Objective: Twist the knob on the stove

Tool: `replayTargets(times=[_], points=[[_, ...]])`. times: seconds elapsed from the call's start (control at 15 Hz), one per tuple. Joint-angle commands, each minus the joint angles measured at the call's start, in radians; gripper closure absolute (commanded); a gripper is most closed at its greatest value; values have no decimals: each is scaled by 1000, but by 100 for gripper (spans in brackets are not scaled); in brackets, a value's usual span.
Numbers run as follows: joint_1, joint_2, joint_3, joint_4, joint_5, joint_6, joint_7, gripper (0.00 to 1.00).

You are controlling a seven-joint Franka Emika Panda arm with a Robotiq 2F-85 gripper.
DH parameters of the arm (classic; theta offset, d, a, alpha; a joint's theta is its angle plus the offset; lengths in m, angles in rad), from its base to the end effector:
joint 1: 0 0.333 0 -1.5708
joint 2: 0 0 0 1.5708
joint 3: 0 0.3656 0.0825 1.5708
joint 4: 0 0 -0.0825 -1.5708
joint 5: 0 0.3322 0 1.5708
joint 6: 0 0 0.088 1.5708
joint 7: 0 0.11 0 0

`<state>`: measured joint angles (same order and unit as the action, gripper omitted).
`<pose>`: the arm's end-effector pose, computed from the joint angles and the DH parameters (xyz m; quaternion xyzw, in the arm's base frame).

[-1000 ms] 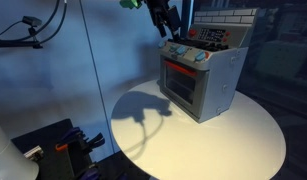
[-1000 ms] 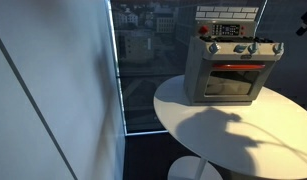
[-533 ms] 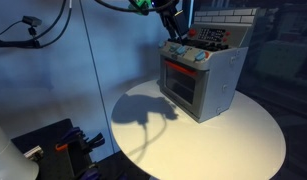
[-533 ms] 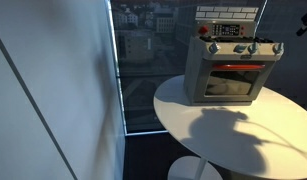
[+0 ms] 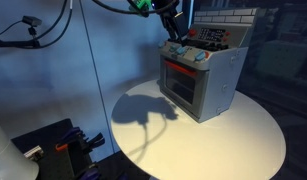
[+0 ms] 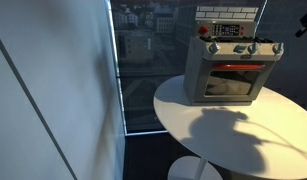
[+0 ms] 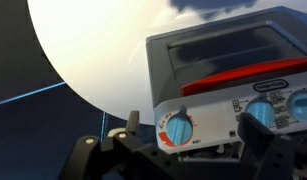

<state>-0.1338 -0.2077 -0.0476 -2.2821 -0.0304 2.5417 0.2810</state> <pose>0.4564 -0.0852 0.5610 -0.9491 0.2136 -0.2315 0.0052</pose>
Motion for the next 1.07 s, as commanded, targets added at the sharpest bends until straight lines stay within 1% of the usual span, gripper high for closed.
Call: replayTargets(times=[0.0, 0.27, 0.67, 1.0], points=[[2, 12, -8, 7, 20, 10, 3, 0], [5, 31, -13, 20, 59, 32, 5, 0], [3, 77, -24, 39, 107, 100, 12, 0], [1, 115, -31, 42, 108, 181, 28, 0]])
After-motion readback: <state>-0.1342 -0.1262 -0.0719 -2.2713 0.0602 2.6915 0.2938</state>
